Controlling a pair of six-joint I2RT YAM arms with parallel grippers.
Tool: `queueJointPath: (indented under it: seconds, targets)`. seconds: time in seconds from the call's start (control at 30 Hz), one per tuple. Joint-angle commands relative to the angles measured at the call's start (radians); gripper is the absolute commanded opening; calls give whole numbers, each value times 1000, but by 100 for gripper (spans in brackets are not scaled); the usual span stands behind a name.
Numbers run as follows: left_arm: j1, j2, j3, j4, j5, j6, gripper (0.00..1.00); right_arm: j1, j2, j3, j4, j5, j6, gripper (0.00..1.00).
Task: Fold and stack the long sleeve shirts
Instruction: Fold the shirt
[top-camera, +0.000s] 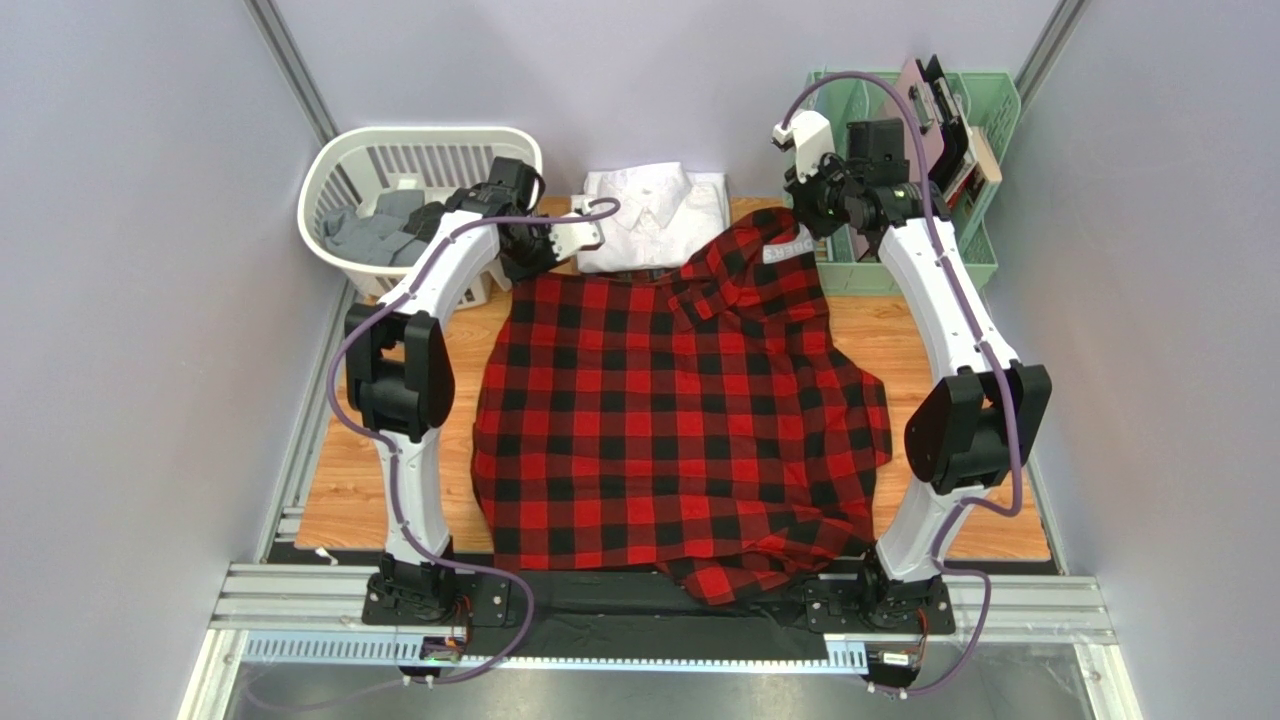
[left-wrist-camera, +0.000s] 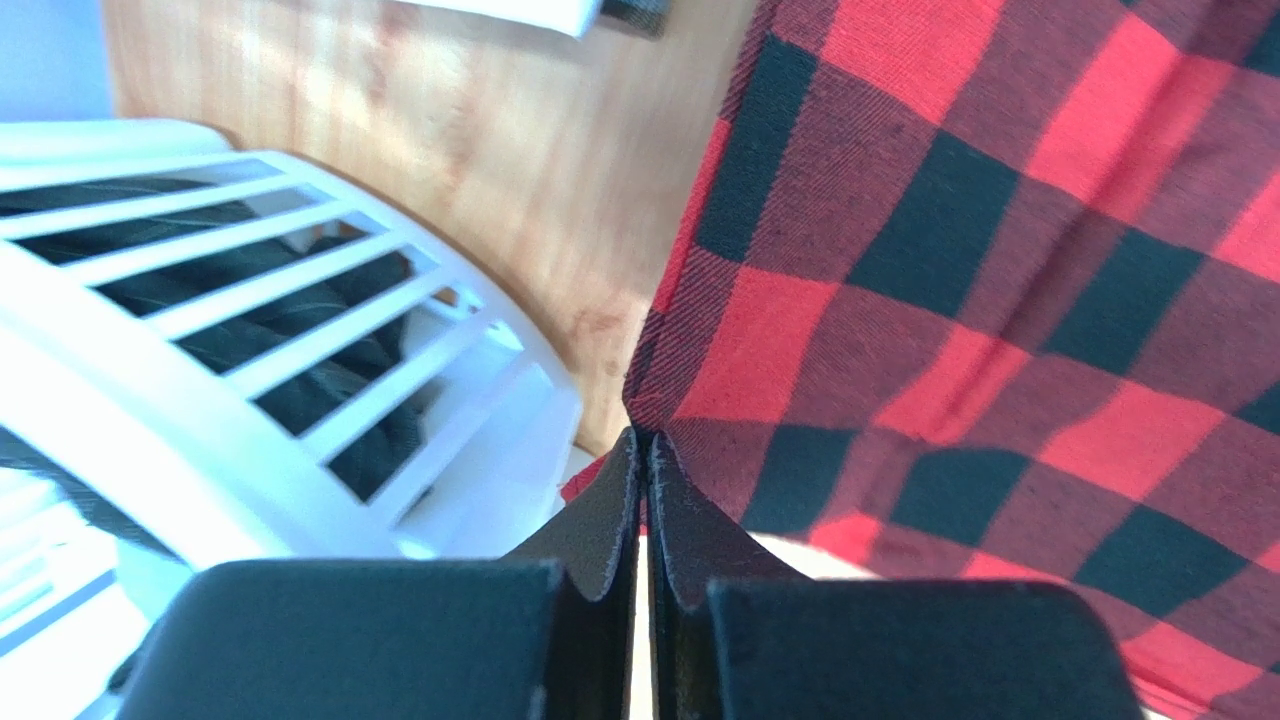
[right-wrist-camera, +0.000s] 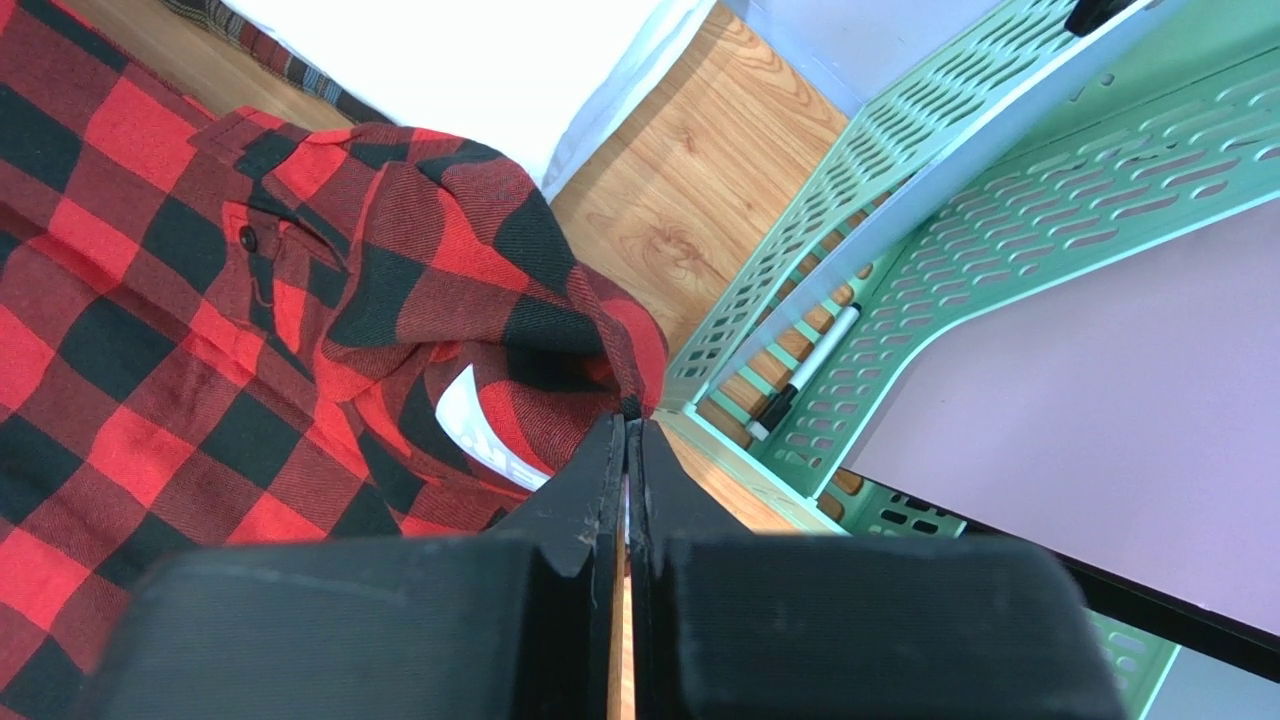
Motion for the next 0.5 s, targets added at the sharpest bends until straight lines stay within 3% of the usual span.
queueJointPath:
  seconds: [0.0,0.47]
  targets:
    - [7,-88,-62,10,27,25,0,-7,-65,-3,4,-25,-21,0]
    - [6,-370,-332,-33,125,89,0,-9,-341,-250,-154,-67,-83,0]
